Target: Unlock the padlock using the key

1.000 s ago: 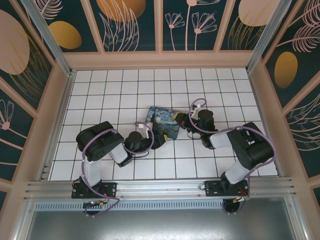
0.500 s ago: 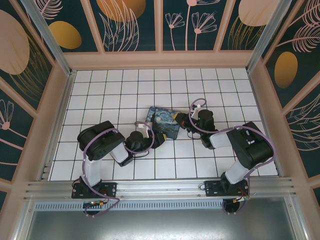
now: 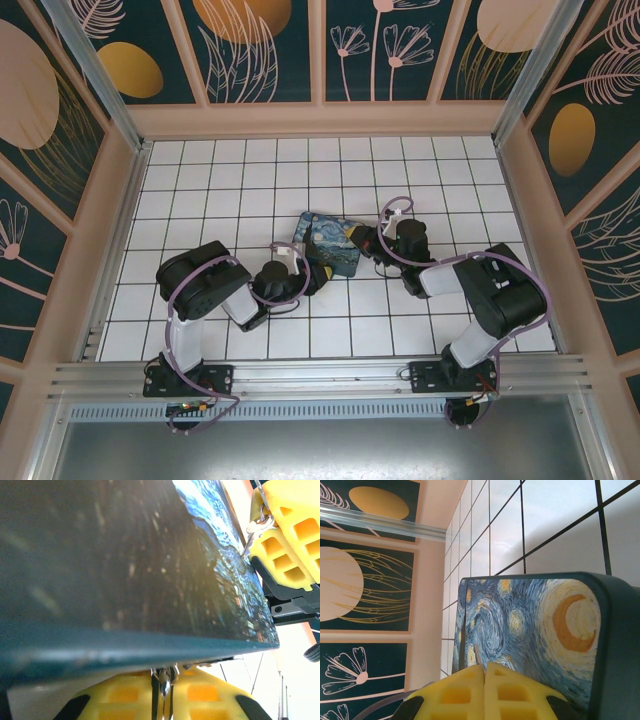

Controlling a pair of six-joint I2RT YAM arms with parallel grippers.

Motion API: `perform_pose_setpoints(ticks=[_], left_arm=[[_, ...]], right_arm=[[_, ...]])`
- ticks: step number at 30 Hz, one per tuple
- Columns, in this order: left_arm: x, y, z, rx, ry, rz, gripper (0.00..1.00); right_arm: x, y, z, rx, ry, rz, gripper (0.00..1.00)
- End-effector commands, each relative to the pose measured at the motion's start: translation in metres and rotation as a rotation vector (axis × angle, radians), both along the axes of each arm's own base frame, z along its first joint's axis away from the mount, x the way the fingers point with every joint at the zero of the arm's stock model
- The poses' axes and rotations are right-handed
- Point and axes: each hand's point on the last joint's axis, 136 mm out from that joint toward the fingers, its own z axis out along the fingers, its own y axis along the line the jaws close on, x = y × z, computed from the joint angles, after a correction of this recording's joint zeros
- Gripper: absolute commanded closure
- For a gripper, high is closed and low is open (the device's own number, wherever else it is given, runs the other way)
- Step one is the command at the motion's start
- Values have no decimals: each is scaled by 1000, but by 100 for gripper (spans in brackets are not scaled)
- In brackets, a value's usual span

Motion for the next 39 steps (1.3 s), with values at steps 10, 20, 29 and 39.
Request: perform_pose_setpoints(ticks=[10, 20, 29, 39], left_arm=[[-1, -1, -1, 6, 98, 20, 100], [-1, -9, 20, -36, 152, 8, 100], [-6, -25, 38, -110, 199, -59, 100], [-12, -25, 56, -182, 222, -72, 100]], right_arm=[[-23, -2, 43, 2, -93, 35, 100], [-84, -16, 23, -19, -72, 61, 100], [-119, -22, -9, -17, -1, 70, 100], [-123, -18, -26, -24, 72, 53, 100]])
